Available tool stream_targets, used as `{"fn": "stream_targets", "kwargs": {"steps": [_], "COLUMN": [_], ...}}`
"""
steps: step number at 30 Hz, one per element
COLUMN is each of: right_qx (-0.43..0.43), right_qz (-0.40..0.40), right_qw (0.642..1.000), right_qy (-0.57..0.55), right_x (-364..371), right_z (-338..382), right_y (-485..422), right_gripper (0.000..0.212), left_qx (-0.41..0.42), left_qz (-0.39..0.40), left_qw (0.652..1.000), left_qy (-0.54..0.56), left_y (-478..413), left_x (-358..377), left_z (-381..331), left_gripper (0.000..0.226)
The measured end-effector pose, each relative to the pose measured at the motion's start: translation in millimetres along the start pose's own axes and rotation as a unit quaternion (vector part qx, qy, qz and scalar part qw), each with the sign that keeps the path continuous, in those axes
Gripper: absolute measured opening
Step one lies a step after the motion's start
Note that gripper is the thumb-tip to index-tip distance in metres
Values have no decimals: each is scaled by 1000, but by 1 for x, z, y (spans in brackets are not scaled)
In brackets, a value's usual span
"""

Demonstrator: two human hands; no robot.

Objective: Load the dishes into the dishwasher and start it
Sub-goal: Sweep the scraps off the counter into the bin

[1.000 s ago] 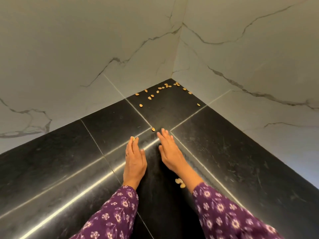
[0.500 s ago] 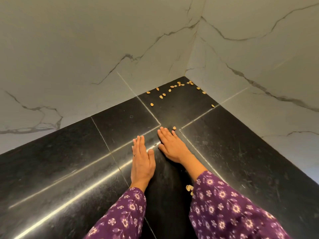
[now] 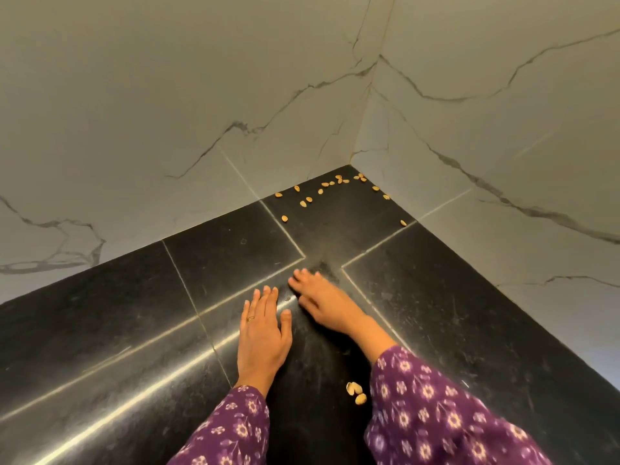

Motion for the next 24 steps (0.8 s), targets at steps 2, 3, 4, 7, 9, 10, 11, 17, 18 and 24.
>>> {"fn": "stream_targets", "kwargs": {"steps": [2, 3, 4, 7, 9, 10, 11, 17, 18, 24], "right_qx": [-47, -66, -89, -139, -71, -1, 75, 318, 321, 104], "right_qz": [7, 22, 42, 43, -57, -113, -155, -124, -95, 8], "right_qw": [999, 997, 994, 988, 996, 994, 985, 936, 939, 994], "right_qy": [25, 33, 37, 46, 25, 2, -23, -89, -82, -13], "right_x": [10, 13, 12, -14, -53, -75, -98, -144, -140, -116], "right_z": [5, 5, 3, -17, -46, -66, -88, -191, -195, -144], "right_y": [29, 42, 53, 57, 33, 19, 5, -62, -68, -81], "right_gripper": [48, 48, 49, 46, 46, 45, 45, 55, 57, 52], "left_qx": [-17, -9, 7, 43, 65, 78, 92, 77, 66, 41], "left_qz": [-32, -48, -60, -56, -49, -41, -34, -24, -18, -8], "left_qw": [999, 999, 997, 992, 993, 994, 994, 997, 998, 999], "left_qy": [-3, -22, -53, -107, -84, -64, -45, -12, -9, 0], "left_y": [-9, -17, -27, -60, -75, -80, -83, -86, -85, -86], "left_x": [-5, -10, -14, -18, -10, -5, -1, 13, 15, 14], "left_z": [5, 7, 8, 8, 6, 5, 5, 20, 21, 23], "left_gripper": [46, 40, 36, 31, 29, 27, 26, 51, 55, 61]}}
Point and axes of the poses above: each hand's wrist, its own y-axis away from the middle knuckle, its own x-axis out of the palm, z = x × y, the point moved 5 cm from there along -y, towards the middle knuckle, and after that the axes turned 14 degrees about x, right-handed, at the moved point
